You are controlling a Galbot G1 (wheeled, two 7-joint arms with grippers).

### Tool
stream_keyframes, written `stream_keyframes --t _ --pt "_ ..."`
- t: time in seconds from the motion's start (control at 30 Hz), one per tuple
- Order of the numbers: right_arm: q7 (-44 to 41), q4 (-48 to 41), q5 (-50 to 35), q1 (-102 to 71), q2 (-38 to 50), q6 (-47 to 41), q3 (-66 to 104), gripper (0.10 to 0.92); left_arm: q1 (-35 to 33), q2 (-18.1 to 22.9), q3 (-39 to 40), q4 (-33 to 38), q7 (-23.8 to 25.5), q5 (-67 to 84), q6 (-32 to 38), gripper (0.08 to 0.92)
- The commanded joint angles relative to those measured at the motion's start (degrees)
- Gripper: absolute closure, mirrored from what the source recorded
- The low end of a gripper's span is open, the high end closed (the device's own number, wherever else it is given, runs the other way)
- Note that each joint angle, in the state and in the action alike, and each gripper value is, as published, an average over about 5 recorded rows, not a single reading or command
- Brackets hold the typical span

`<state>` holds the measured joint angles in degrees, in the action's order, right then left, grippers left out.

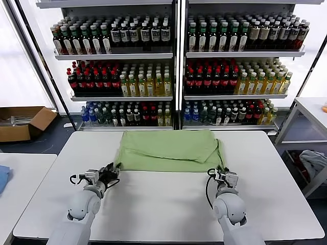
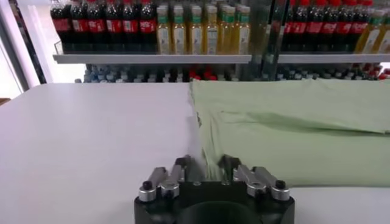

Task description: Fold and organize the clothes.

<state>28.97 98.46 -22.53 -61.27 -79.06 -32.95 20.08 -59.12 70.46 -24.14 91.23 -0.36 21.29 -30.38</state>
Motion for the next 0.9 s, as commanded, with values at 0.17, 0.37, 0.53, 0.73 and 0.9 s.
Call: stream_keyframes --t 0.17,0.37,0.53,0.73,0.9 --pt "-0.6 1.6 -0.1 -1.2 0.1 -0.2 -0.2 0.906 -1.1 0.0 0.0 0.7 0.4 -0.6 0.2 0.822" --pt "-0.8 4.7 0.5 -2.8 0.1 -0.2 -0.8 0.907 -2.9 -0.2 -0.4 3.2 1.1 -1.2 0.9 0.914" --pt "-0.6 7.2 0.9 -4.6 -0.3 -0.2 -1.1 0.907 -5.2 -0.3 -1.2 5.9 1.4 -1.3 1.2 0.915" --pt "-0.3 13.5 1.3 -8.6 -1.2 -0.2 -0.3 0.907 -10.6 -0.5 -2.6 12.4 1.3 -1.4 2.0 0.915" --pt "-0.5 18.8 1.4 -13.3 -1.0 -0.2 0.7 0.907 -16.9 0.0 -4.4 19.1 0.9 -1.8 2.2 0.915"
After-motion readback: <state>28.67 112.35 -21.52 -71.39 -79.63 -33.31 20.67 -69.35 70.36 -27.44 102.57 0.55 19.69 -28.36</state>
